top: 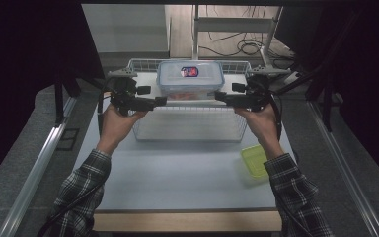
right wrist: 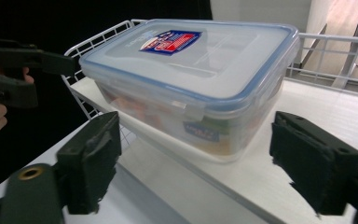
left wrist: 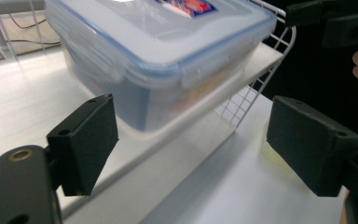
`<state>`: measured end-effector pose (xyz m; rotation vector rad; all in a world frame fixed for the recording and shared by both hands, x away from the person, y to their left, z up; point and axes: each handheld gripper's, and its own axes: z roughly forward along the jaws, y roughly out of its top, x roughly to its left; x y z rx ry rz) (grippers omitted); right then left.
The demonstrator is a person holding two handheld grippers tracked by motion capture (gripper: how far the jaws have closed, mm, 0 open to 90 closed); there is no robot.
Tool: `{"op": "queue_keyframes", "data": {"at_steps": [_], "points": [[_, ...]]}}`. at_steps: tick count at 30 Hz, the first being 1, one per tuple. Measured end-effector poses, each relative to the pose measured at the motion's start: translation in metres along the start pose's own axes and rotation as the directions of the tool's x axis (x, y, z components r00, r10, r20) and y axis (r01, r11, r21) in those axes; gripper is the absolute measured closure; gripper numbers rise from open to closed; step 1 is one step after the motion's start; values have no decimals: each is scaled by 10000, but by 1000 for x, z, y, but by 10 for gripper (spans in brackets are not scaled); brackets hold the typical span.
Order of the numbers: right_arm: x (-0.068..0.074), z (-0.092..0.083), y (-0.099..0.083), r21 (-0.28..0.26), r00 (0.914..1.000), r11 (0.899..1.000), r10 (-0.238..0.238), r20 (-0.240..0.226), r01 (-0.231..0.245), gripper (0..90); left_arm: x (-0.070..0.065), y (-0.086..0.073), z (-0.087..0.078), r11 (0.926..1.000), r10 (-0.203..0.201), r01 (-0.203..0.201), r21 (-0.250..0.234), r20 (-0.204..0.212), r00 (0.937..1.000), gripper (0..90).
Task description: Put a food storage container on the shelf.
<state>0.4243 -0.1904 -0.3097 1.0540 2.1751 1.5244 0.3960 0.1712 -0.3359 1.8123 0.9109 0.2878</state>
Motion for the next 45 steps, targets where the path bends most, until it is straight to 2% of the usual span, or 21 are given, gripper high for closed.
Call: {"op": "queue_keyframes", "data": {"at_steps": [9, 12, 15, 20, 34, 45], "points": [[12, -2, -15, 56, 9987, 9987, -510, -20, 511, 85, -12, -21, -1, 9996, 264, -266, 54, 201, 9994, 92], [14, -2, -19, 72, 9980, 9980, -635, -28, 635, 76, -15, -25, -1, 9991, 424, -426, 78, 212, 9989, 77], [18, -2, -26, 122, 9966, 9966, -816, -149, 817, 61, -23, -34, -1, 9969, 763, -765, 156, 116, 9970, 67], [24, -3, -34, 215, 9940, 9939, -1074, -203, 1078, 47, -31, -45, -4, 9963, 848, -851, 97, 321, 9959, 65], [34, -9, -61, 435, 9870, 9862, -1589, -227, 1597, 29, -46, -75, -5, 9928, 1149, -1157, 296, 264, 9930, 36], [38, -14, -85, 438, 9854, 9850, -1652, -403, 1669, 26, -57, -101, -2, 9901, 1323, -1329, 451, 167, 9911, 32]]}}
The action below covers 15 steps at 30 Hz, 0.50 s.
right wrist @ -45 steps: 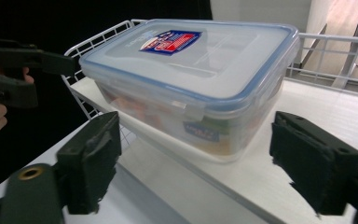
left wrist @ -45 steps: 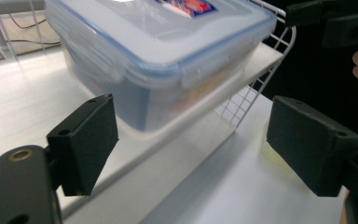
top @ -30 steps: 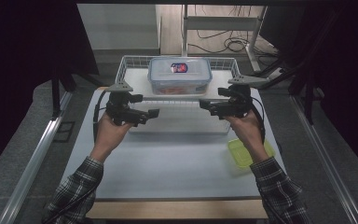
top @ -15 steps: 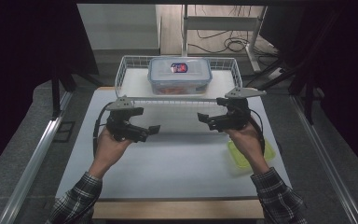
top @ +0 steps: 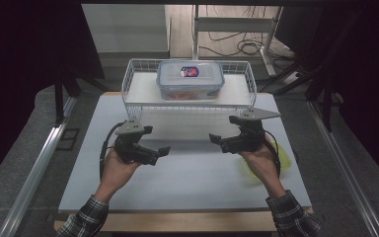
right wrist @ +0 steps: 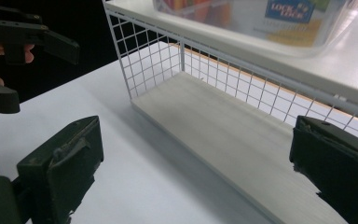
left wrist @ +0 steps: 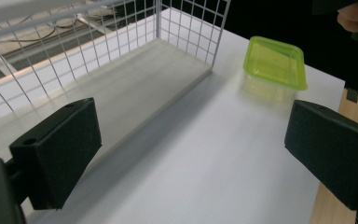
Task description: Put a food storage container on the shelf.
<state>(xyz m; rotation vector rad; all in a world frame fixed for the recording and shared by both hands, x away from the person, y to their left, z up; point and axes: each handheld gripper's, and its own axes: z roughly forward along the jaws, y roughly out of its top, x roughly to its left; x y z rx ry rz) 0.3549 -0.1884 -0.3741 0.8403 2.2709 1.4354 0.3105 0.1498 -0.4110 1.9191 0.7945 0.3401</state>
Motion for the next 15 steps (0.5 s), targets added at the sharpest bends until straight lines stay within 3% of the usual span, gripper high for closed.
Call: {"op": "queue_keyframes", "data": {"at_steps": [9, 15], "points": [[8, -3, -19, -8, 10000, 10000, 58, -78, -58, 27, -8, -20, 6, 9997, -2, 2, 249, -15, 10000, 23], [10, -3, -28, 132, 10000, 9999, 34, 10, -34, 25, -11, -27, 7, 9998, 108, -106, 166, -122, 9999, 22]]}}
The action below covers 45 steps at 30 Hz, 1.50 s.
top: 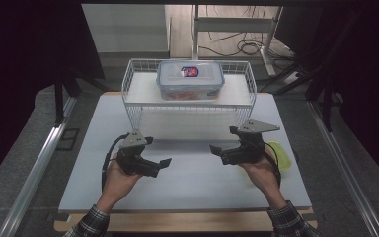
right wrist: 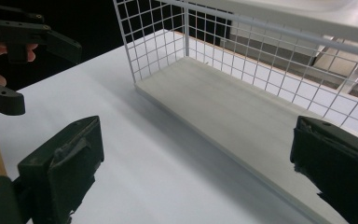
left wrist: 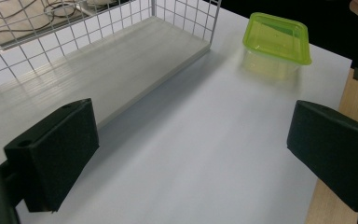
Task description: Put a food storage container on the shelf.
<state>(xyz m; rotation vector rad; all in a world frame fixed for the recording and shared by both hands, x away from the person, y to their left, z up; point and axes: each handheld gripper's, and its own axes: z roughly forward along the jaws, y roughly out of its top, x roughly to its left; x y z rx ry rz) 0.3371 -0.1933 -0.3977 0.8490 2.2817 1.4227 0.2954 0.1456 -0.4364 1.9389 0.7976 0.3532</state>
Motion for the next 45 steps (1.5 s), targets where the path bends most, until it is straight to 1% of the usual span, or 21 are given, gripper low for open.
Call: {"op": "queue_keyframes", "data": {"at_steps": [8, 12, 15, 16, 17, 20, 23, 26, 28, 31, 32, 38, 40, 45], "points": [[7, -4, -14, 205, 10000, 9998, 32, 8, -32, 11, -6, -14, -1, 9998, -119, 118, 141, 66, 9999, 21], [10, -5, -22, 327, 10000, 9995, 57, -61, -55, 10, -8, -21, -2, 9997, -194, 193, 167, 82, 9998, 18], [13, -4, -30, 408, 9999, 9991, 70, -125, -65, 10, -11, -28, -2, 9997, -142, 141, 190, 47, 9999, 19], [13, -4, -30, 408, 9999, 9991, 70, -125, -65, 10, -11, -28, -2, 9997, -142, 141, 190, 47, 9999, 20], [15, -3, -35, 427, 9998, 9990, 106, -158, -99, 10, -12, -33, -2, 9998, -113, 112, 153, 19, 9999, 19], [17, -3, -41, 521, 9997, 9985, 168, -180, -158, 10, -13, -41, -2, 10000, -81, 81, 5, -5, 10000, 19], [19, -4, -45, 548, 9994, 9982, 263, -212, -251, 10, -14, -45, -2, 9999, -82, 82, -89, 9, 10000, 26], [22, -5, -50, 579, 9993, 9978, 323, -203, -310, 11, -16, -49, -2, 9999, 24, -24, -129, 19, 10000, 46], [24, -7, -56, 471, 9991, 9982, 374, -214, -363, 11, -19, -55, -1, 10000, 56, -56, -26, 96, 9999, 46], [25, -8, -60, 496, 9990, 9981, 391, -234, -379, 12, -20, -57, -1, 10000, 20, -20, 53, 103, 9999, 44], [27, -9, -65, 482, 9993, 9984, 315, -199, -305, 17, -21, -61, 0, 9999, -68, 65, 139, 209, 9998, 46], [29, -10, -75, 622, 9998, 9979, 194, -107, -187, 18, -25, -68, 0, 9995, -60, 52, 310, 260, 9996, 56], [30, -10, -82, 807, 9999, 9967, 119, -24, -116, 18, -27, -73, 1, 9990, -3, -8, 453, 249, 9997, 56], [30, -7, -95, 1137, 9996, 9933, 241, -121, -226, 17, -31, -81, 4, 9975, 119, -130, 698, 167, 9998, 54]]}}
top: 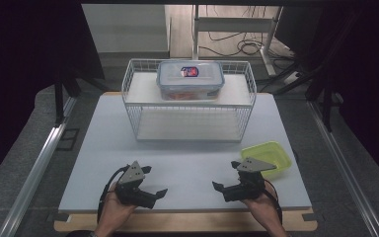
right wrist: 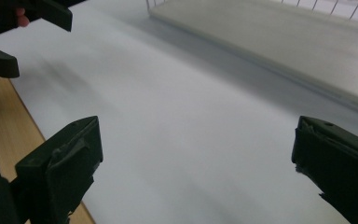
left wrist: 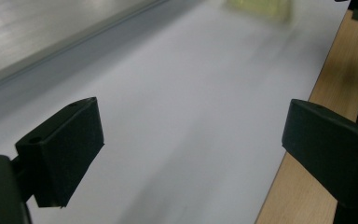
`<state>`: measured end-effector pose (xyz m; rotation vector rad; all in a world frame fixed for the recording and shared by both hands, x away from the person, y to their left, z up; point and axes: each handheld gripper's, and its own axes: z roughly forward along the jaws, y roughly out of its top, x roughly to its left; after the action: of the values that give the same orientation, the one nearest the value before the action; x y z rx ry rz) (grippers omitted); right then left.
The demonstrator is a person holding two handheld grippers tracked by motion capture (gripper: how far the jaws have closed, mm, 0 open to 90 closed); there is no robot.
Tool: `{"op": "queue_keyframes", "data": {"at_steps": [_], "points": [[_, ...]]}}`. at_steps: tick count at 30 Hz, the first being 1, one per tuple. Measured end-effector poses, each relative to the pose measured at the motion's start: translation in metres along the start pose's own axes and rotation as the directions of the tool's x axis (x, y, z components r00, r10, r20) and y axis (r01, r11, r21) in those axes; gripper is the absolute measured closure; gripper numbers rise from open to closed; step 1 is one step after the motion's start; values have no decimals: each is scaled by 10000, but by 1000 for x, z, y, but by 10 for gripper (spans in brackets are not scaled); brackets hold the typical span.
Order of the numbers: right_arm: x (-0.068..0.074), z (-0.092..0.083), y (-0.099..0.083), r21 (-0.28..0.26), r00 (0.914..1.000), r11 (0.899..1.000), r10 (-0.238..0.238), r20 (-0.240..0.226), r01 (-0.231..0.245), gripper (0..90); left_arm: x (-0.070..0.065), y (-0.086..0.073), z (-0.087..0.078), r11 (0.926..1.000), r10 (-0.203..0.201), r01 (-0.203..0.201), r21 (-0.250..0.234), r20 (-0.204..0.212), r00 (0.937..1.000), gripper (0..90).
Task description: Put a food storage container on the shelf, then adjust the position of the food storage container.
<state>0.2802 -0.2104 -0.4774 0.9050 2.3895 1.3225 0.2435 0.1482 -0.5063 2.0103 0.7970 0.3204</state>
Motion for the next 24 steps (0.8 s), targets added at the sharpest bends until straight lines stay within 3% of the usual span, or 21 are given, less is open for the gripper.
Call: {"op": "queue_keyframes", "data": {"at_steps": [4, 9, 15, 19, 22, 24], "points": [[0, 4, -5, 240, 10000, 9997, 11, -4, -11, 17, -1, -4, 0, 9998, 104, -102, 143, -129, 9999, 48], [-4, 5, -6, 422, 9994, 9989, 211, 281, -222, 16, 0, -7, -1, 10000, -54, 55, 42, -206, 9998, 39], [-15, 0, 0, 398, 9928, 9947, 919, 772, -951, 0, 2, -10, -1, 10000, -12, 10, -85, -262, 9997, 36], [-29, -7, 2, 518, 9892, 9923, 1072, 1002, -1127, 3, 1, -9, -3, 9993, -8, 1, -363, -187, 9998, 34], [-42, -15, 3, 552, 9814, 9898, 1217, 1488, -1311, 87, 2, -10, -1, 9995, -14, 10, -316, -148, 9999, 31], [-52, -24, 3, 432, 9728, 9868, 1461, 1796, -1562, 205, 2, -10, 0, 9996, -30, 27, -286, -83, 10000, 30]]}}
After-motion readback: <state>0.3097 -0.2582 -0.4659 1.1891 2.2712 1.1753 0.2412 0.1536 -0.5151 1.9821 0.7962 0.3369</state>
